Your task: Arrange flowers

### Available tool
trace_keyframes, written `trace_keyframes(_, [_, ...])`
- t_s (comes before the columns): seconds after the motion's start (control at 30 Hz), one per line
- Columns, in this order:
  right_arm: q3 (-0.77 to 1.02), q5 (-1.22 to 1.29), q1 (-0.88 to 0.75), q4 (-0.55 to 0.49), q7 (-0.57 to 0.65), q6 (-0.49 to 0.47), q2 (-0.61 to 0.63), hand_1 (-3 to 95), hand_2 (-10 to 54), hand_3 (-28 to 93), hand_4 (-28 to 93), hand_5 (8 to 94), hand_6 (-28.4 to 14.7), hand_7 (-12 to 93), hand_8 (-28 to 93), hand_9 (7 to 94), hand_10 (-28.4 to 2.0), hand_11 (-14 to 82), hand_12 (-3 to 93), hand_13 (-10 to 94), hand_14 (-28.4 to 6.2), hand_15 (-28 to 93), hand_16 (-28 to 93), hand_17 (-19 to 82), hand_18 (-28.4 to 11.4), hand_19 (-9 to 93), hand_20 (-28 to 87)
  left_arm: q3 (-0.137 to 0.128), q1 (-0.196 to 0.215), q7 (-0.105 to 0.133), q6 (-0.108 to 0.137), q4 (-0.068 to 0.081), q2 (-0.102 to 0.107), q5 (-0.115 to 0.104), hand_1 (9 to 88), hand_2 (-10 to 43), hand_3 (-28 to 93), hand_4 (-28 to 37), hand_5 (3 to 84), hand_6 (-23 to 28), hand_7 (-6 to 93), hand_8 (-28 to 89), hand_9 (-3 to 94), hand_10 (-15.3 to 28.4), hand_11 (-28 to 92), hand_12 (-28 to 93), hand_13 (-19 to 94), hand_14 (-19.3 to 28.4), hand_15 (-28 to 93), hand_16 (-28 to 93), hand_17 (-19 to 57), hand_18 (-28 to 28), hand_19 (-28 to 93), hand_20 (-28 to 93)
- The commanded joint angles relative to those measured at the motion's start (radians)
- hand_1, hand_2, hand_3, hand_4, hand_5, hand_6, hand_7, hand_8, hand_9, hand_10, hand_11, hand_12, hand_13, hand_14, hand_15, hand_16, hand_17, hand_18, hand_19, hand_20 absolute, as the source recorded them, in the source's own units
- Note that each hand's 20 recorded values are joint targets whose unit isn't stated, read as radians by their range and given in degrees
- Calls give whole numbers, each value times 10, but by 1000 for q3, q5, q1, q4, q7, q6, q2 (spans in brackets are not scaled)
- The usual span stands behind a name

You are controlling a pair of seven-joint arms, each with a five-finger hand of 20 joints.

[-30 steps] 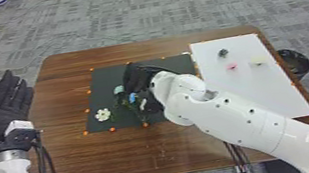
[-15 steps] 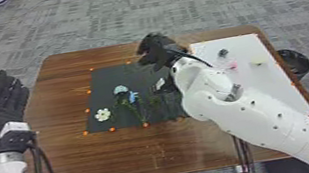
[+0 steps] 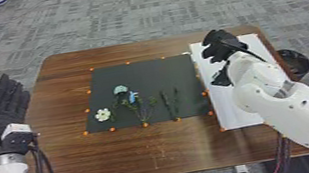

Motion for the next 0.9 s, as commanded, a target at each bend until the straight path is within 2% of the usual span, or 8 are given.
trace_keyframes(0.03, [11, -52, -27, 28, 20, -64, 57, 483, -93, 785, -229, 568, -69, 109, -101, 510, -147, 103, 135, 644, -94, 699, 340, 291, -197, 715, 297, 25, -32, 8, -4, 5, 18, -98, 254, 198, 726, -283, 411, 82, 69, -77, 258, 128, 166, 54, 180, 100, 136, -59, -39, 75, 258, 26])
trace_keyframes(0.07, [10, -64, -30, 33, 20, -71, 60, 488, -94, 783, -231, 571, -69, 109, -103, 513, -147, 102, 133, 646, -91, 696, 345, 293, -197, 715, 297, 30, -40, 4, -3, 6, 20, -111, 254, 199, 725, -283, 412, 83, 70, -77, 258, 128, 166, 54, 180, 100, 136, -59, -39, 75, 258, 26])
trace_keyframes(0.17, [15, -79, -36, 49, 35, -103, 59, 503, -95, 776, -238, 562, -67, 106, -104, 504, -143, 96, 127, 649, -85, 686, 364, 295, -196, 716, 297, 64, -81, -17, 1, 26, 42, -88, 254, 204, 721, -283, 411, 83, 69, -79, 257, 129, 165, 53, 181, 99, 137, -61, -38, 74, 260, 26])
trace_keyframes(0.3, [3, -104, -19, 80, 45, -161, 54, 519, -95, 768, -245, 552, -69, 105, -103, 494, -141, 94, 124, 649, -82, 683, 373, 296, -196, 716, 298, 105, -130, -15, -35, 35, 61, -147, 253, 205, 722, -283, 410, 83, 68, -78, 256, 128, 165, 52, 181, 99, 138, -62, -37, 73, 261, 26])
trace_keyframes(0.47, [-16, -129, -5, 120, 72, -189, 47, 544, -95, 758, -256, 552, -67, 105, -103, 487, -141, 91, 121, 650, -68, 672, 385, 299, -193, 712, 291, 145, -176, -28, -35, 44, 71, -143, 253, 204, 722, -283, 408, 82, 68, -78, 255, 128, 164, 52, 181, 99, 138, -64, -37, 74, 262, 25])
trace_keyframes(0.67, [-26, -127, -12, 144, 87, -186, 48, 558, -95, 756, -269, 557, -58, 114, -101, 501, -136, 101, 124, 658, -63, 673, 390, 304, -192, 717, 290, 154, -200, -109, -46, 58, 87, -7, 252, 205, 722, -283, 407, 81, 67, -78, 254, 128, 162, 50, 173, 95, 132, -66, -39, 75, 265, 25])
trace_keyframes(0.83, [-32, -132, -23, 157, 92, -184, 43, 574, -95, 738, -280, 643, -13, 183, -101, 611, -115, 138, 154, 679, -59, 664, 390, 311, -195, 731, 312, 148, -215, -183, -74, 65, 87, 173, 253, 204, 721, -283, 405, 79, 67, -78, 255, 127, 162, 50, 169, 95, 129, -67, -41, 76, 269, 23])
trace_keyframes(0.9, [-35, -138, -27, 159, 88, -179, 43, 591, -95, 714, -279, 681, -13, 219, -11, 655, -114, 157, 166, 700, -56, 645, 390, 318, -196, 734, 326, 147, -220, -199, -77, 66, 86, 214, 253, 203, 721, -283, 404, 79, 66, -78, 255, 127, 163, 50, 169, 94, 129, -67, -42, 76, 270, 22])
